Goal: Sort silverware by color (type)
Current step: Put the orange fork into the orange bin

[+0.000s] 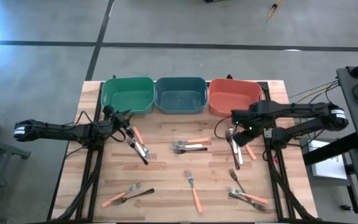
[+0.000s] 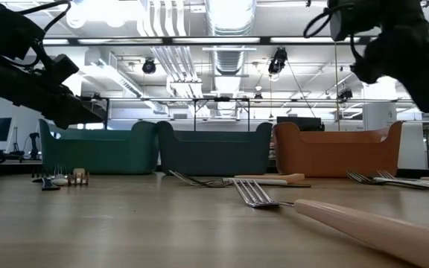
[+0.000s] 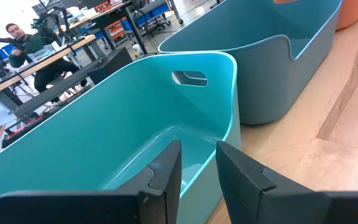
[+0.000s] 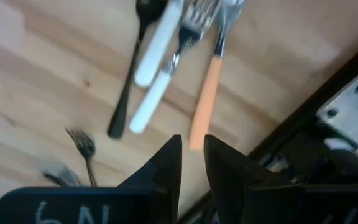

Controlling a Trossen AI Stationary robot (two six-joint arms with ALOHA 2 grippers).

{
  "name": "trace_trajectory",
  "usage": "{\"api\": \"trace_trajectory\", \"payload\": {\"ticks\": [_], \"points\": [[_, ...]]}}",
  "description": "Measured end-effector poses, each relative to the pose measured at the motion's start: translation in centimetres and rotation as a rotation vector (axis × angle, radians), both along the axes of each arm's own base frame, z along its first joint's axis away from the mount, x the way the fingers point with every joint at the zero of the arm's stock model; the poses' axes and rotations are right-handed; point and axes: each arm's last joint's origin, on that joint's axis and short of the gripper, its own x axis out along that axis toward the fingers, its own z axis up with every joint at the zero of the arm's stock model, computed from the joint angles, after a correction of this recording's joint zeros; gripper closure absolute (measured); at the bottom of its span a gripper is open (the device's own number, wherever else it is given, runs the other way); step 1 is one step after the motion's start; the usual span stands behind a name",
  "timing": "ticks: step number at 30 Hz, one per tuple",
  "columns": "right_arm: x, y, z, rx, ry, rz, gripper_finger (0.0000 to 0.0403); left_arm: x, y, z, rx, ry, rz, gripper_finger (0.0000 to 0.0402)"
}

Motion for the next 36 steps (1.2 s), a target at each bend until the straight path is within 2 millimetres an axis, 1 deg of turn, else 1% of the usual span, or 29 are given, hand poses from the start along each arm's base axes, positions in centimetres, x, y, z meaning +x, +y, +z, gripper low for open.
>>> {"api": "trace_trajectory", "payload": {"ticks": [8, 11, 14, 20, 23, 27, 31, 36], "points": [[0.4, 1.1, -1.4, 0.011, 0.071, 0.046, 0.0342, 0.0, 0.0, 0.0, 0.0, 0.0, 0.0, 0.0317], [0.4, 1.3, -2.1, 0.047, 0.1, 0.068, 0.0339, 0.0, 0.0, 0.0, 0.0, 0.0, 0.0, 0.0317], [0.5, 1.4, -2.9, 0.077, 0.134, 0.081, 0.0323, 0.0, 0.0, 0.0, 0.0, 0.0, 0.0, 0.0317], [1.3, 1.4, -4.0, 0.089, 0.168, 0.13, 0.0274, 0.0, 0.0, 0.0, 0.0, 0.0, 0.0, 0.0317], [1.7, 1.4, -4.6, 0.093, 0.197, 0.157, 0.0261, 0.0, 0.0, 0.0, 0.0, 0.0, 0.0, 0.0317], [1.9, 1.3, -5.9, 0.107, 0.238, 0.216, 0.026, 0.0, 0.0, 0.0, 0.0, 0.0, 0.0, 0.0317], [1.6, 1.3, -7.3, 0.107, 0.278, 0.268, 0.0264, 0.0, 0.0, 0.0, 0.0, 0.0, 0.0, 0.0317], [1.4, 1.3, -8.4, 0.082, 0.212, 0.301, 0.0262, 0.0, 0.0, 0.0, 0.0, -0.001, 0.0, 0.0317]]}}
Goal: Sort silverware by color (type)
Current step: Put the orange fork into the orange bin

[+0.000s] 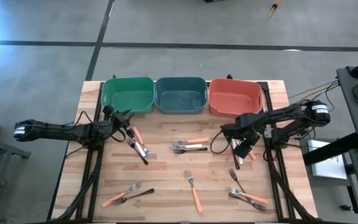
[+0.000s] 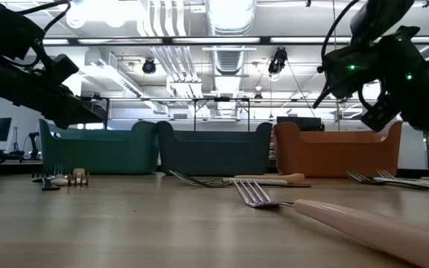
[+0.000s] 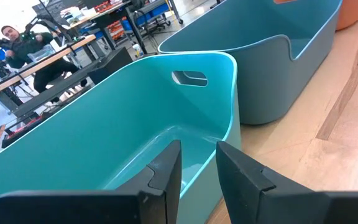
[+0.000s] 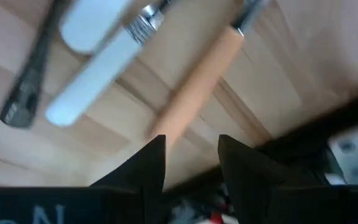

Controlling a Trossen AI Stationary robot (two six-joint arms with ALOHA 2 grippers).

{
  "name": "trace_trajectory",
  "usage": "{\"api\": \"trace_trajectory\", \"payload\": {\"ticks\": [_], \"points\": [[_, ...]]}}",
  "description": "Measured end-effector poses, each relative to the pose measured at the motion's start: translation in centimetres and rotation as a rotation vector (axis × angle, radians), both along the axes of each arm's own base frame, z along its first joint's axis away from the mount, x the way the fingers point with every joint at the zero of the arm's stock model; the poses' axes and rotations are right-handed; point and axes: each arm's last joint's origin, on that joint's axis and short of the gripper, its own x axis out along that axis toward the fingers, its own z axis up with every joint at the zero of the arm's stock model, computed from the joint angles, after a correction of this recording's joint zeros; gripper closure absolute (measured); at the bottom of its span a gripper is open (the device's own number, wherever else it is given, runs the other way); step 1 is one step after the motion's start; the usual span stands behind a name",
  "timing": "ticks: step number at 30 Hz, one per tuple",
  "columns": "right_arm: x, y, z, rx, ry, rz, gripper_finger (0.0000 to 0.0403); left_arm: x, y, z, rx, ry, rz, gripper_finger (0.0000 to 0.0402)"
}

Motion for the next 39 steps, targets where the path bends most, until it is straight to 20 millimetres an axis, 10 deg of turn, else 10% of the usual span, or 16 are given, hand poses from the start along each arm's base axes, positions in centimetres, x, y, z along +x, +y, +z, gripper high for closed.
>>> {"api": "trace_trajectory", "payload": {"ticks": [30, 39], "points": [[-2.0, 0.2, -3.5, -0.011, -0.132, -0.049, 0.0278, 0.0, 0.0, 0.0, 0.0, 0.001, 0.0, 0.0317], [-2.0, 0.1, -3.4, -0.014, -0.129, -0.042, 0.0358, 0.0, 0.0, 0.0, 0.0, 0.001, 0.0, 0.0317]]}}
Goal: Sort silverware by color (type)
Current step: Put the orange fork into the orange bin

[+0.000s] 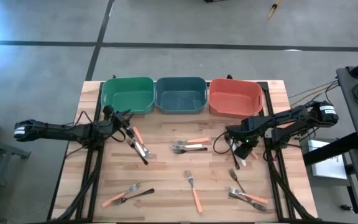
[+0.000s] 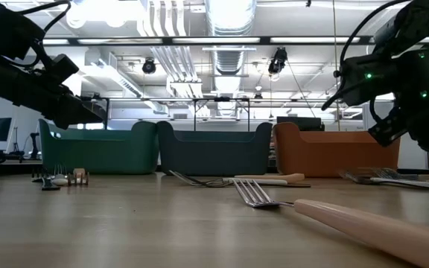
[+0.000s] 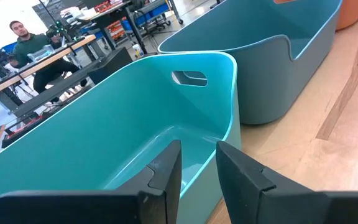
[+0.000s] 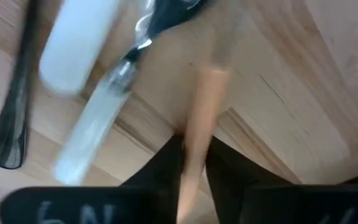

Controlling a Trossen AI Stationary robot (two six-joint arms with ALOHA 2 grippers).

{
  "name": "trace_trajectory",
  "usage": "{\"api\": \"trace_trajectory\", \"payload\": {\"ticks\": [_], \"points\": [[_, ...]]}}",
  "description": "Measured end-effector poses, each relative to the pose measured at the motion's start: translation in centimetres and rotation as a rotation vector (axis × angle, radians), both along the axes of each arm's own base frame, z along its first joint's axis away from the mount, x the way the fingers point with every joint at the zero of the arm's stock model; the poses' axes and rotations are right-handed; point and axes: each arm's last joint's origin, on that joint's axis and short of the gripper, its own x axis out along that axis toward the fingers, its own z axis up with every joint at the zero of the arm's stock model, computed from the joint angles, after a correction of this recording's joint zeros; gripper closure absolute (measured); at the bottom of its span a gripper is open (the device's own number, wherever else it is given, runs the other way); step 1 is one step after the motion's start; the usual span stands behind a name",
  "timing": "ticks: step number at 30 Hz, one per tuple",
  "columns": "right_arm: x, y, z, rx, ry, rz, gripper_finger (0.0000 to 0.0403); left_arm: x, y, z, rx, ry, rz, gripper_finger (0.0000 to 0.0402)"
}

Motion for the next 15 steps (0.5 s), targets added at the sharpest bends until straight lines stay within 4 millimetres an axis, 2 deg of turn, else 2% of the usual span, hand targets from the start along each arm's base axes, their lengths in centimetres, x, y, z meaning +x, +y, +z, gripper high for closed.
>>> {"api": "trace_trajectory", "payload": {"ticks": [2, 7, 12, 15], "points": [[0.0, 0.0, 0.0, 0.002, 0.0, 0.011, 0.037, 0.0, 0.0, 0.0, 0.0, 0.0, 0.0, 0.0317], [0.2, 0.0, 1.1, 0.002, -0.018, 0.045, 0.037, 0.0, 0.0, 0.0, 0.0, 0.0, 0.0, 0.0317], [0.8, -0.1, 3.7, 0.004, -0.064, 0.087, 0.037, 0.0, 0.0, 0.0, 0.0, 0.0, 0.0, 0.0317], [1.2, -0.1, 5.9, -0.006, -0.111, 0.12, 0.037, 0.0, 0.0, 0.0, 0.0, 0.0, 0.0, 0.0317]]}}
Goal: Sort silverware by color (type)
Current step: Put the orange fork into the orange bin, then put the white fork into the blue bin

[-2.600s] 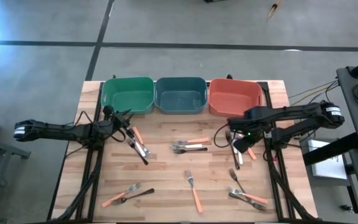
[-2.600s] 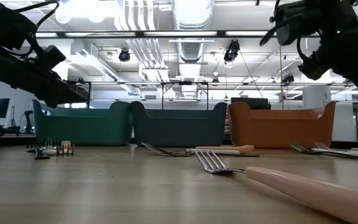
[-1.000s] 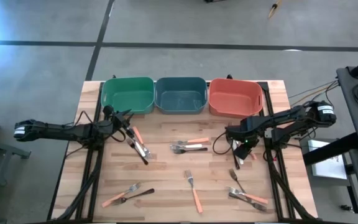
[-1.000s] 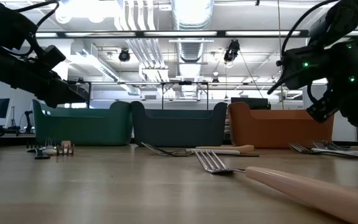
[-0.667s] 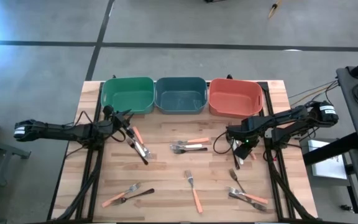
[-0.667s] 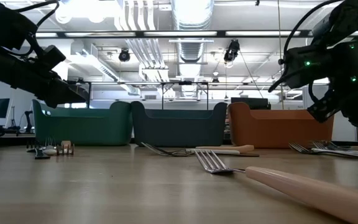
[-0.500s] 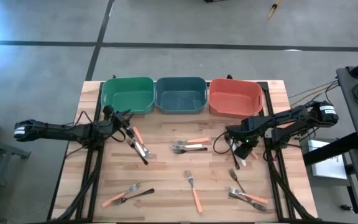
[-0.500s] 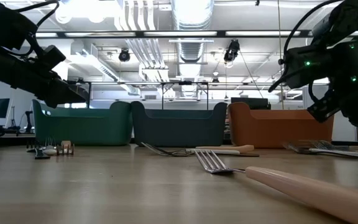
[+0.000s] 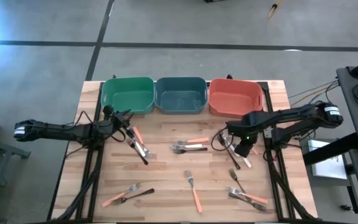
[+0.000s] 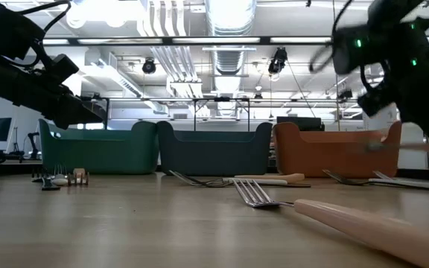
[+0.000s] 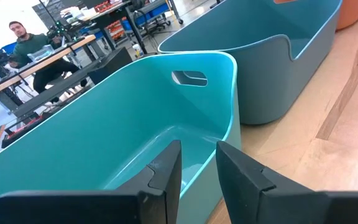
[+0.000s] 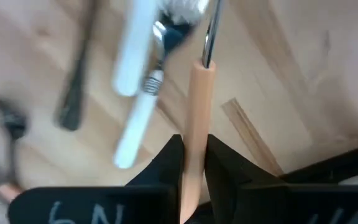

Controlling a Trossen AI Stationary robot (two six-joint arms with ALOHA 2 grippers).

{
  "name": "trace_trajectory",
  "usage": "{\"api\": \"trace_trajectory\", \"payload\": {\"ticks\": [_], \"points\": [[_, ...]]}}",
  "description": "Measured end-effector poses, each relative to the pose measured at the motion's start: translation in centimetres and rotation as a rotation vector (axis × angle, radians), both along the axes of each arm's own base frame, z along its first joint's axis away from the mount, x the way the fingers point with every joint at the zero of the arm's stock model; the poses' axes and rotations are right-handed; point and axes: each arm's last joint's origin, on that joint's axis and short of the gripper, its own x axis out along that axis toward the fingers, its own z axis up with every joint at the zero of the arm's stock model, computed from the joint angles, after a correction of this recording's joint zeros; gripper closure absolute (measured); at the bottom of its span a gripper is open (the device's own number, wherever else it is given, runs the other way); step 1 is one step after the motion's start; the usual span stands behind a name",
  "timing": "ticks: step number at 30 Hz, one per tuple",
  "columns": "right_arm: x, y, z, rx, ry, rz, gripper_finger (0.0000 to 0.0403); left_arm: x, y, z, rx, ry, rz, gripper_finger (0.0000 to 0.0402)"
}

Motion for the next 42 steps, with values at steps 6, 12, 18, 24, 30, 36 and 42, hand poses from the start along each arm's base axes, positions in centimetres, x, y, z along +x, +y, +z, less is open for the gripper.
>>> {"api": "trace_trajectory", "payload": {"ticks": [6, 12, 18, 24, 30, 36, 42], "points": [[0.6, -0.8, 4.7, -0.188, -0.106, 0.053, 0.037, 0.0, 0.0, 0.0, 0.0, 0.0, 0.0, 0.0317], [1.5, -3.3, 8.2, -0.551, -0.155, 0.102, 0.0363, 0.0, 0.0, 0.0, 0.0, 0.0, 0.0, 0.0317], [2.2, -7.8, 9.7, -0.723, -0.09, 0.084, 0.0365, 0.0, 0.0, 0.0, 0.0, 0.0, 0.0, 0.0317], [1.9, -12.8, 10.2, -0.742, -0.081, -0.048, 0.0361, 0.0, 0.0, 0.0, 0.0, 0.0, 0.0, 0.0317], [0.4, -14.5, 9.0, -0.578, -0.044, -0.171, 0.0335, 0.0, 0.0, 0.0, 0.0, 0.0, 0.0, 0.0317], [0.4, -14.5, 9.2, -0.586, -0.061, -0.181, 0.0297, 0.0, 0.0, 0.0, 0.0, 0.0, 0.0, 0.0317], [-0.1, -13.3, 10.5, -0.401, -0.153, -0.263, 0.0273, 0.0, 0.0, 0.0, 0.0, 0.0, 0.0, 0.0317]]}}
